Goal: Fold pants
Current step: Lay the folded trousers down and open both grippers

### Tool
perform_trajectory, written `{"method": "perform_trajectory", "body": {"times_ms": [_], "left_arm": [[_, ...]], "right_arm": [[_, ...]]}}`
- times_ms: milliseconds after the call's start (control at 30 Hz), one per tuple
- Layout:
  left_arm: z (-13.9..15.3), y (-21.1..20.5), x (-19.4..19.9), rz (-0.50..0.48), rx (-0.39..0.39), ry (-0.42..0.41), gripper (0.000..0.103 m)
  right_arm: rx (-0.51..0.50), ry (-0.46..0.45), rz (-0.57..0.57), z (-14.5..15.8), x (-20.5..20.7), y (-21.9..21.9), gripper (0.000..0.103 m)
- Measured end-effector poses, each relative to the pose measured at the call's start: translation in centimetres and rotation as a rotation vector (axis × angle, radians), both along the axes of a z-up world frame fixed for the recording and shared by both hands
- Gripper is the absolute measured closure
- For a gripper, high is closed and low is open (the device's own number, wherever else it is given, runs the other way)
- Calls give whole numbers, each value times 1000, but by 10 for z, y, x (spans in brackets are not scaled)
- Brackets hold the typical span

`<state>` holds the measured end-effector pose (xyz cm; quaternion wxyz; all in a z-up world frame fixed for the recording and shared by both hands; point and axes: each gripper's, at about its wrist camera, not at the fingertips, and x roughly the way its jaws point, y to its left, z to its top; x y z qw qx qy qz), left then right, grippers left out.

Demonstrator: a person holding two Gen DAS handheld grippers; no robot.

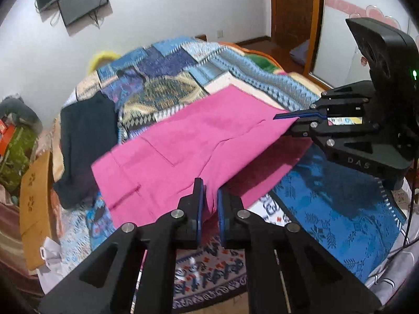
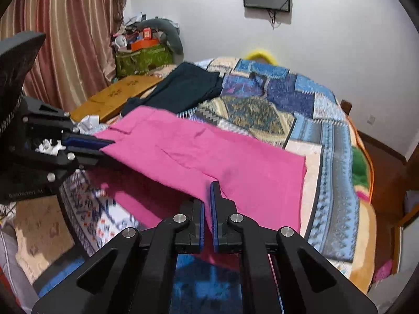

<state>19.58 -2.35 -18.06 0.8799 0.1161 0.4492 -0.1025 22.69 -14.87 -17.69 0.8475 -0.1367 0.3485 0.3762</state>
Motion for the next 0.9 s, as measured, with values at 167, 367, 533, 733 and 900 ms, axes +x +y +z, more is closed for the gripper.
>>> {"method": "perform_trajectory", "body": {"times_ms": [167, 367, 533, 733, 900], "left_arm": [[-13, 3, -8, 20, -35, 45, 91], [-9, 8, -19, 46, -69, 57, 83], [-2, 19, -24, 94, -130, 89, 79], [19, 34, -26, 156, -210, 59, 79], [35, 46, -17, 207, -234, 2, 67]], "right_arm": [[6, 74, -8, -25, -4, -3, 99], [24, 164, -45, -35, -9, -10, 94], [73, 198, -61, -22, -14, -20, 86], [160, 176, -66, 6, -19, -22, 80], [204, 178, -86, 16, -10, -10, 80]]}}
